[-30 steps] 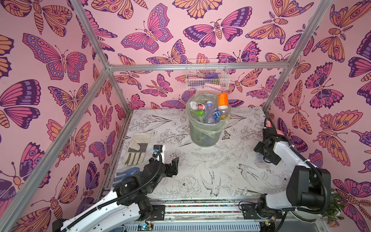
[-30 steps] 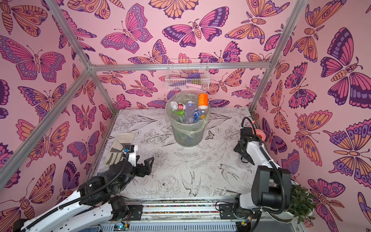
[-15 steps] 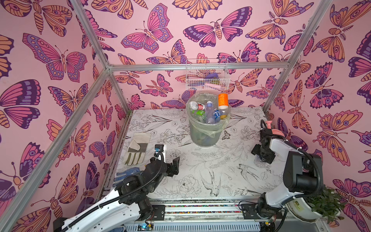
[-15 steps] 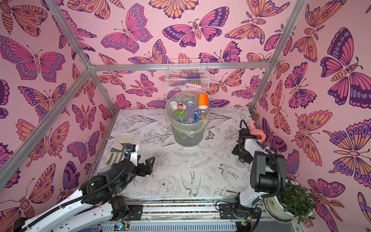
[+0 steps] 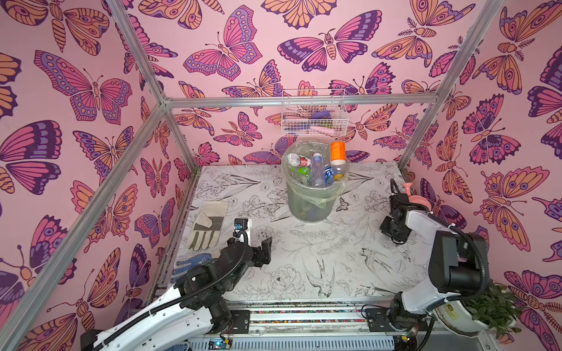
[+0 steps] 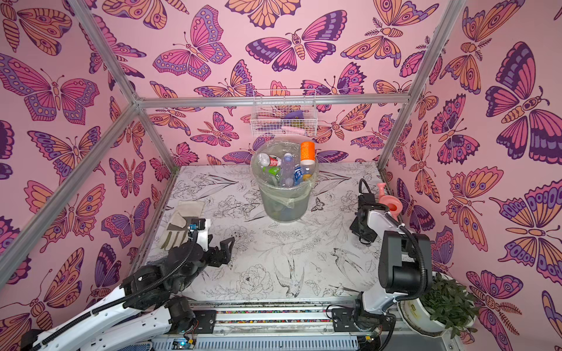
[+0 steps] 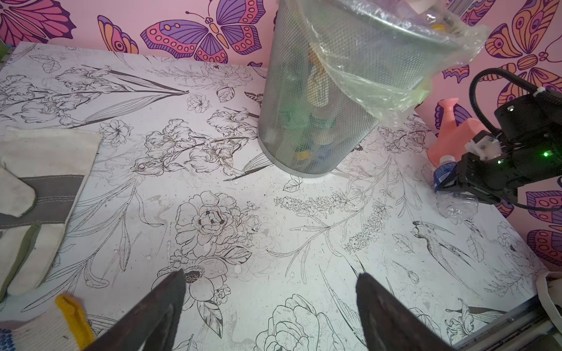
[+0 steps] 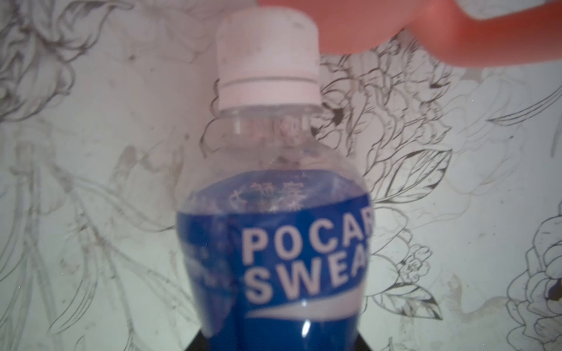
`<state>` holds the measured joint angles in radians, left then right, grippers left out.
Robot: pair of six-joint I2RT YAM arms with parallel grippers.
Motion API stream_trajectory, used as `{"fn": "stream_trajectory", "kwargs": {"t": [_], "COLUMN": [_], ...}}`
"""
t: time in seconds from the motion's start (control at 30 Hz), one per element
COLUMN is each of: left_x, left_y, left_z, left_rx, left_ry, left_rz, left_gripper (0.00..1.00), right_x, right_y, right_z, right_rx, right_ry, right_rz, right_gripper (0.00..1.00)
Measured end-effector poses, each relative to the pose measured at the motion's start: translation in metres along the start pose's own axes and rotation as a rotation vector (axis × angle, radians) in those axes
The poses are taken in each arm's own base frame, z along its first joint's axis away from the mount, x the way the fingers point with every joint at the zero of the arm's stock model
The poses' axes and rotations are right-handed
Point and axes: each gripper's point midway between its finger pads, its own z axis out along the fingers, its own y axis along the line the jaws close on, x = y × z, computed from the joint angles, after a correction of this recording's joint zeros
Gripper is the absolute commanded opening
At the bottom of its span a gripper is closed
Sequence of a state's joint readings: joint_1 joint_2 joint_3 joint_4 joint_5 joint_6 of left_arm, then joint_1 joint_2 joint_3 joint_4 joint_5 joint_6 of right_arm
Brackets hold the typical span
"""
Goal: Throw the plastic bottles in the bin
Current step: Pick up the plastic bottle from the middle-right of the table.
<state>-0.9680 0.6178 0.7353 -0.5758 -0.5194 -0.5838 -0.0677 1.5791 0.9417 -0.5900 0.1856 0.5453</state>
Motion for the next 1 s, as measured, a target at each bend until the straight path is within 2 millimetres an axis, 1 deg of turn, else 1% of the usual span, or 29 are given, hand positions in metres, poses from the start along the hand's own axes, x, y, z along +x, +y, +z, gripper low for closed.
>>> {"fn": "stream_trajectory", "kwargs": {"t": [0.1,0.2,0.3,0.37,0.47,0.6,0.77,0.9,1.0], "left_x": [0.000,0.000,0.001,0.001,0.000,0.000,-0.002,-0.002,-0.002], "left_y": [0.000,0.000,0.000,0.000,0.000,0.000,-0.001,-0.001,-0.001], "left_z": [0.000,0.001,0.001,0.001,0.001,0.001,0.000,0.000,0.000], "left_rx": [-0.001,-0.003,-0.004,-0.003,-0.003,-0.003,-0.001,-0.001,-0.002], "left_ry": [0.001,0.003,0.004,0.003,0.003,0.003,-0.001,-0.002,-0.002], "left_rz": [0.001,0.004,0.006,0.006,0.006,0.006,0.007,0.007,0.007], "left_gripper": [0.89,0.89,0.89,0.89,0.89,0.89,0.89,0.89,0.89], "right_x": [0.004,-0.005,-0.023,-0.033,-0.039,-0.041,-0.041,-0.037,-0.033], "right_y": [0.017,0.038,0.059,0.073,0.085,0.102,0.131,0.152,0.166], "right_z": [-0.024,-0.065,-0.115,-0.155,-0.206,-0.267,-0.342,-0.396,-0.433], "right_rx": [-0.036,-0.096,-0.175,-0.245,-0.334,-0.435,-0.570,-0.670,-0.737], "right_ry": [-0.036,-0.122,-0.237,-0.323,-0.423,-0.528,-0.649,-0.731,-0.788], "right_rz": [-0.058,-0.112,-0.152,-0.176,-0.206,-0.259,-0.342,-0.402,-0.442], "right_gripper": [0.24,0.21,0.19,0.17,0.16,0.16,0.16,0.16,0.16]}}
